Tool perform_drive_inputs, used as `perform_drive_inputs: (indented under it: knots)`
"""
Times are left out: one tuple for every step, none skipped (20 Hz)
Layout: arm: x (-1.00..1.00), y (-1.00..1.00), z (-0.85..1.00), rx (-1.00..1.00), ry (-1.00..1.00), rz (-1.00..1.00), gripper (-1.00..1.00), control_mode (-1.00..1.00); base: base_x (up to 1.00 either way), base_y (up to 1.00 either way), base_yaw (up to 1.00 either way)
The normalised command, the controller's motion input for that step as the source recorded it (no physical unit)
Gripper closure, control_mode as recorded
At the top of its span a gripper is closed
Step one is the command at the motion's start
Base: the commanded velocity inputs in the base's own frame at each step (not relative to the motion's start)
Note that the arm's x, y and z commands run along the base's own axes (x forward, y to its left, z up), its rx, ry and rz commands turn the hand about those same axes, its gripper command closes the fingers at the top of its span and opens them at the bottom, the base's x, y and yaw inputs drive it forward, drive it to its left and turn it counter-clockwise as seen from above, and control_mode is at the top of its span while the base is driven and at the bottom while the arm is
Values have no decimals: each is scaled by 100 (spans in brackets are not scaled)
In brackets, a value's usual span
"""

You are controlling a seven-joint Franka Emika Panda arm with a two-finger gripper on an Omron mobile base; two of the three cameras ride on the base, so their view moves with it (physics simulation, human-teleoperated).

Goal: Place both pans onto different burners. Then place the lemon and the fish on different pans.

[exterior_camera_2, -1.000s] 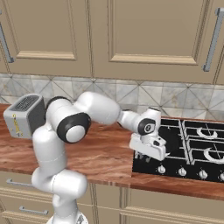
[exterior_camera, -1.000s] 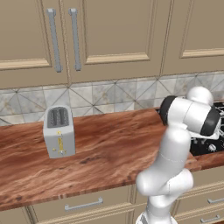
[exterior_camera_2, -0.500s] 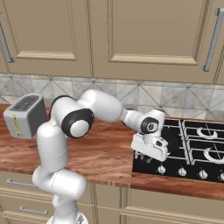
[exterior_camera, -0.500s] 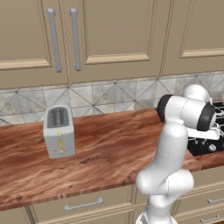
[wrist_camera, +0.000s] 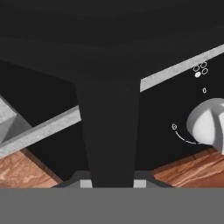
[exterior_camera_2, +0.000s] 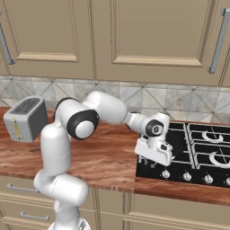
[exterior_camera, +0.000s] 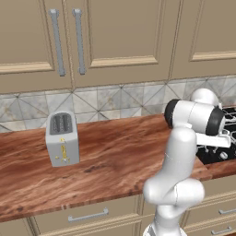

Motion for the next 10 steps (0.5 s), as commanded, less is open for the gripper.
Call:
perform_drive_inputs:
  knots:
    - [0, 14, -13, 0, 6, 0, 100, -100, 0, 0, 0]
    - [0, 13, -5, 0, 4, 0, 100, -100, 0, 0, 0]
    - [0, 11, -2, 0, 3, 0, -100, -100, 0, 0, 0]
    - [0, 7, 0, 0, 1, 0, -100, -100, 0, 0, 0]
    - [0, 2, 0, 0, 0, 0, -100, -100, 0, 0, 0]
    - [0, 0, 0, 0, 0, 0, -100, -100, 0, 0, 0]
    - [-8, 0, 0, 0, 0, 0, -100, -100, 0, 0, 0]
    - [-17, 0, 0, 0, 0, 0, -100, -100, 0, 0, 0]
    - [-22, -5, 1, 0, 0, 0, -100, -100, 0, 0, 0]
    - [-23, -6, 4, 1, 0, 0, -100, -100, 0, 0, 0]
